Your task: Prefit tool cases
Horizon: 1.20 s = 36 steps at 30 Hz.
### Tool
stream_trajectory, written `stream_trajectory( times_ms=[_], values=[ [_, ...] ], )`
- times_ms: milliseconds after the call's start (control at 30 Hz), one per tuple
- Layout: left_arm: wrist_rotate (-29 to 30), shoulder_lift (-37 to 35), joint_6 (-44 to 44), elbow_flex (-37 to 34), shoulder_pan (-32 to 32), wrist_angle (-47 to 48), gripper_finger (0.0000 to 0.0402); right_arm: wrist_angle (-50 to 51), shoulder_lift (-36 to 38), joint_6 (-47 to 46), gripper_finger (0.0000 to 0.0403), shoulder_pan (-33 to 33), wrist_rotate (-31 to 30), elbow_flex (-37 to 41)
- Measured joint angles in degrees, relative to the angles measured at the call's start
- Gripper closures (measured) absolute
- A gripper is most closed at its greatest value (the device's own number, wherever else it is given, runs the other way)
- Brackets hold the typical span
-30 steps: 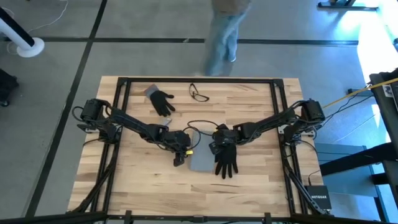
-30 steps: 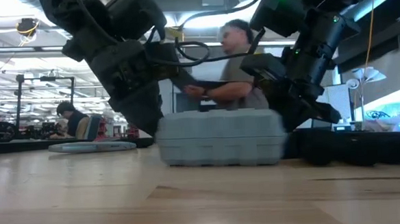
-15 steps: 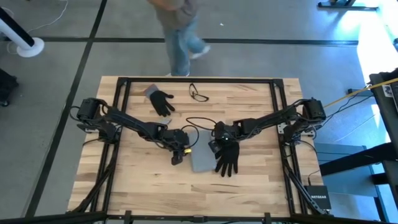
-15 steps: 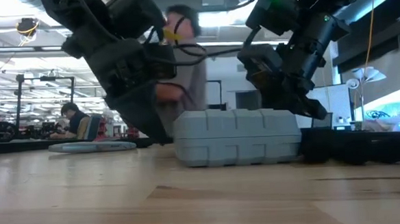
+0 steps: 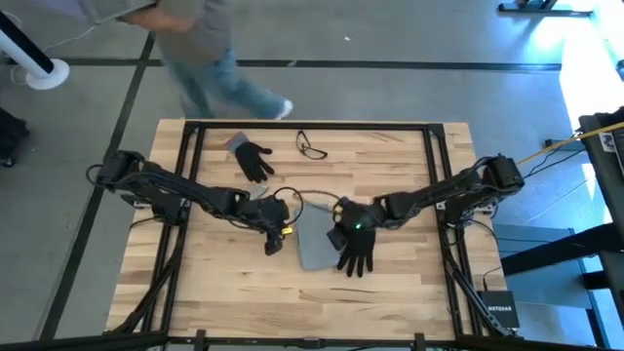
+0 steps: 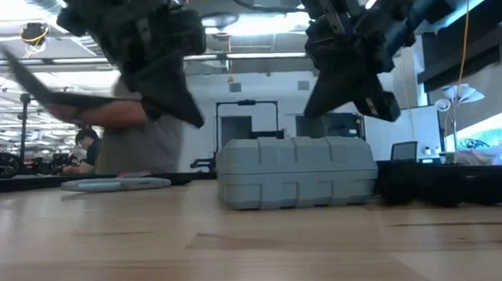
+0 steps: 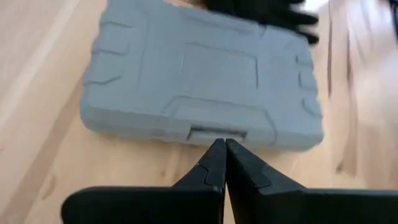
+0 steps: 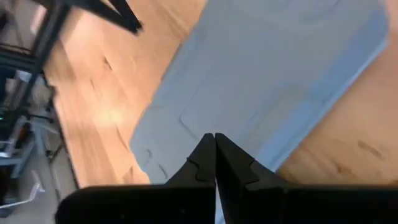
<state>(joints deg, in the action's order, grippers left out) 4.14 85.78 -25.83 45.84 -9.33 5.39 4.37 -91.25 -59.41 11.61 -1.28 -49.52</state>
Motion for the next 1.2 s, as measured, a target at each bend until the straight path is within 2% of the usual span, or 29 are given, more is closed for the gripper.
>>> stream_trajectory(
  times_ms=[100, 233, 400, 600, 733, 933, 1200],
  values=[
    [3.6, 0.0, -8.2, 0.0, -2.1, -0.5, 0.0401, 0.4, -1.3, -3.7, 0.0403, 1.7, -2.9, -0.6],
    [4.5, 1.0, -19.0, 0.0, -4.9, -1.1, 0.0401, 0.3, -2.6, -8.3, 0.0403, 1.5, -6.6, -0.9],
    [6.3, 2.4, -33.6, 0.0, -7.7, -2.5, 0.0401, -0.2, -3.2, -8.1, 0.0403, 1.4, -8.2, -1.6],
    [12.8, 2.5, -45.2, 0.0, -8.3, -5.4, 0.0401, -2.2, -3.9, -2.4, 0.0403, 1.6, -6.4, -1.6],
    [12.8, 3.3, -48.0, 0.0, -8.2, -5.5, 0.0401, -3.0, -4.0, 2.0, 0.0403, 2.7, -5.5, -1.6],
    [13.1, 3.8, -50.8, 0.0, -8.3, -4.5, 0.0401, -4.3, -4.0, 2.7, 0.0403, 6.3, -5.2, -1.6],
    [15.6, 3.8, -48.8, 0.0, -8.0, -4.0, 0.0401, -1.9, -4.2, -1.6, 0.0403, 9.4, -12.1, -1.6]
  ],
)
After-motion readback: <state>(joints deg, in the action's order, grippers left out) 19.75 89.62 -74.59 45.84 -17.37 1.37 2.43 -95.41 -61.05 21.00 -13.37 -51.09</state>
